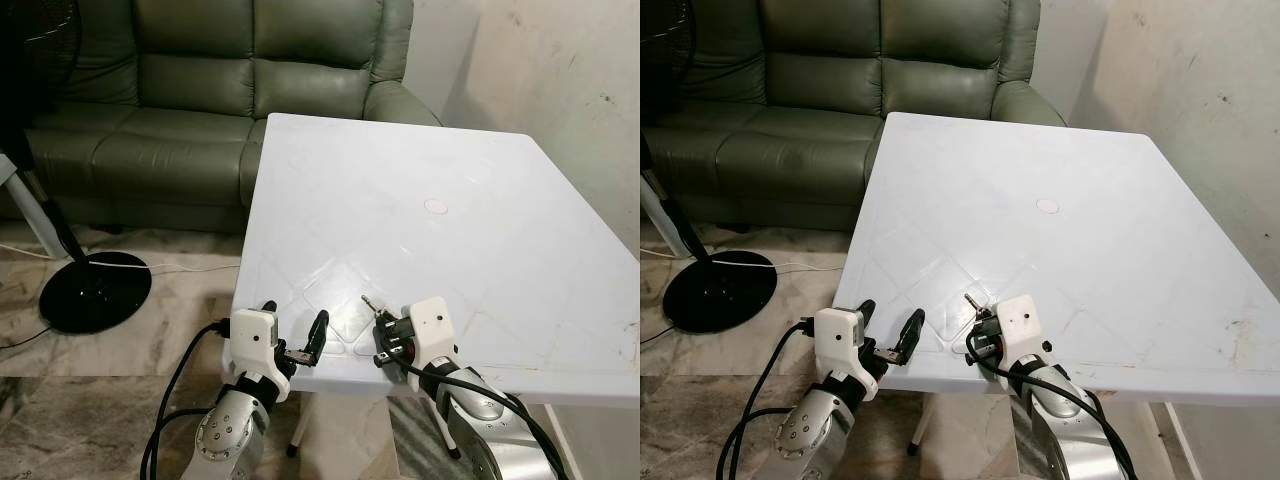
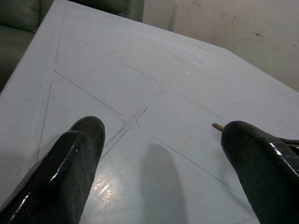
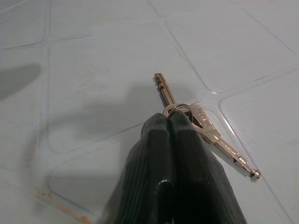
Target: Hang keys on a hook
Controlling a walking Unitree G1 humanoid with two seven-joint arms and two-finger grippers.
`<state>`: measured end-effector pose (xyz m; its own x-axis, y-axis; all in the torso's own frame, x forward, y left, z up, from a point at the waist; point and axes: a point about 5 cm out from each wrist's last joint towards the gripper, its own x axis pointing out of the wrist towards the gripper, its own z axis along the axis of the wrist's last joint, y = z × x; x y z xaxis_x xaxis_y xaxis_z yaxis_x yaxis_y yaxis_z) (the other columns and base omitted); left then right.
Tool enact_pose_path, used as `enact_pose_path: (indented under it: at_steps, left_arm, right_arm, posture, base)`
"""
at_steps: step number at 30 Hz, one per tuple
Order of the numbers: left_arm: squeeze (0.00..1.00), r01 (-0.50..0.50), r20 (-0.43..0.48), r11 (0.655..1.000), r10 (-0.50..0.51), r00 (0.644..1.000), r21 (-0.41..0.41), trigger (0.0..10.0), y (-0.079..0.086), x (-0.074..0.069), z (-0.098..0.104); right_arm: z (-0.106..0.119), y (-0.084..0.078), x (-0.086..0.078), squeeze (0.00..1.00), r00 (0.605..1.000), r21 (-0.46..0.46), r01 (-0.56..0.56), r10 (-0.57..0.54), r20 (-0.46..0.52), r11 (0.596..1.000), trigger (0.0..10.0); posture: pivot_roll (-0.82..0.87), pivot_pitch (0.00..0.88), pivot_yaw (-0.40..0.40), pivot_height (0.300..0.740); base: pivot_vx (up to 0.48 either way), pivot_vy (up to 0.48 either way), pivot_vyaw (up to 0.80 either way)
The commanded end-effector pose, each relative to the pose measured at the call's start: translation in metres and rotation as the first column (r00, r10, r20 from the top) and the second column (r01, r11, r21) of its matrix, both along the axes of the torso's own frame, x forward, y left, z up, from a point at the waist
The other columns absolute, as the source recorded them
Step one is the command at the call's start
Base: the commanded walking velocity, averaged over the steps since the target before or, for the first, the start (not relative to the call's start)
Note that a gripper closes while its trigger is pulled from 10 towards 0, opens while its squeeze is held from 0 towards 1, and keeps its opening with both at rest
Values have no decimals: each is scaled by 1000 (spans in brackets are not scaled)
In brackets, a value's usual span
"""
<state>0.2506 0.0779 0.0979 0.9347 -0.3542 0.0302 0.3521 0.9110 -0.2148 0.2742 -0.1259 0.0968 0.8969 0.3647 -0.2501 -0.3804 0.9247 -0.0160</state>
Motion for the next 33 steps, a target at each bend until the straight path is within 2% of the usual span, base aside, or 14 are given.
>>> enact_pose_path:
  at_steps: [1, 6, 7, 8, 11, 14, 15, 23, 26, 30, 31, 33]
  left_arm:
    - [0, 1, 4, 999, -1, 1000, -47, 10000, -10, 0, 5]
    - [0, -4, 3, 999, 4, 1000, -52, 10000, -9, 1, 6]
    - [0, -5, 3, 999, 5, 1000, -53, 10000, -8, 1, 6]
    - [0, -10, 3, 999, 10, 1000, -53, 10000, -8, 2, 6]
    - [0, -15, 5, 999, 15, 1000, -51, 10000, -7, 3, 7]
    - [0, -22, 12, 999, 22, 1000, -44, 10000, -6, 5, 8]
    - [0, -20, 16, 999, 21, 1000, -43, 10000, -5, 6, 8]
    - [0, -29, 32, 999, 31, 999, -42, 10000, 0, 13, 13]
    - [0, -31, 39, 999, 33, 999, -43, 10000, 1, 15, 14]
    - [0, -47, 51, 997, 50, 997, -55, 10000, 5, 21, 19]
    - [0, -57, 60, 997, 61, 996, -58, 10000, 7, 24, 21]
    - [0, -66, 77, 997, 69, 995, -48, 10000, 10, 26, 25]
  right_arm:
    - [-1, -7, 2, 0, 999, -11, 35, -35, 2, 999, 0]
    - [0, -13, 4, 0, 998, -31, 57, -56, 32, 998, 0]
    - [3, -17, 5, 0, 994, -50, 67, -62, 89, 997, 3843]
    - [6, -18, 6, 0, 993, -31, 46, -43, 113, 998, 10000]
    - [9, -21, 8, 0, 992, 29, 24, -27, 119, 999, 10000]
    - [23, -23, 7, 0, 971, 62, -56, 40, 235, 996, 10000]
    - [27, -25, 7, 0, 967, 102, -71, 43, 252, 992, 10000]
    - [45, -25, 6, 0, 926, 112, -167, 117, 359, 980, 10000]
    - [47, -26, 7, 0, 911, 78, -184, 140, 389, 980, 10000]
    - [53, -35, 13, 0, 914, 142, -124, 57, 403, 982, 10000]
    - [56, -40, 17, 0, 919, 214, -70, -21, 393, 974, 10000]
    - [60, -43, 19, 0, 912, 242, -28, -74, 404, 970, 10000]
  posture:
    - [12, 85, -116, 740]
    - [10, 88, -115, 740]
    - [9, 89, -115, 740]
    - [8, 91, -113, 740]
    - [8, 91, -113, 740]
    - [6, 92, -110, 740]
    - [5, 92, -109, 740]
    - [4, 92, -107, 740]
    - [1, 89, -103, 740]
    - [1, 85, -101, 740]
    - [1, 84, -101, 740]
    - [3, 80, -100, 740]
  base:
    - [0, 0, 0]
    - [0, 0, 0]
    - [0, 0, 0]
    - [0, 0, 0]
    - [0, 0, 0]
    - [0, 0, 0]
    - [0, 0, 0]
    - [0, 0, 0]
    - [0, 0, 0]
    - [0, 0, 0]
    - [0, 0, 0]
    - [0, 0, 0]
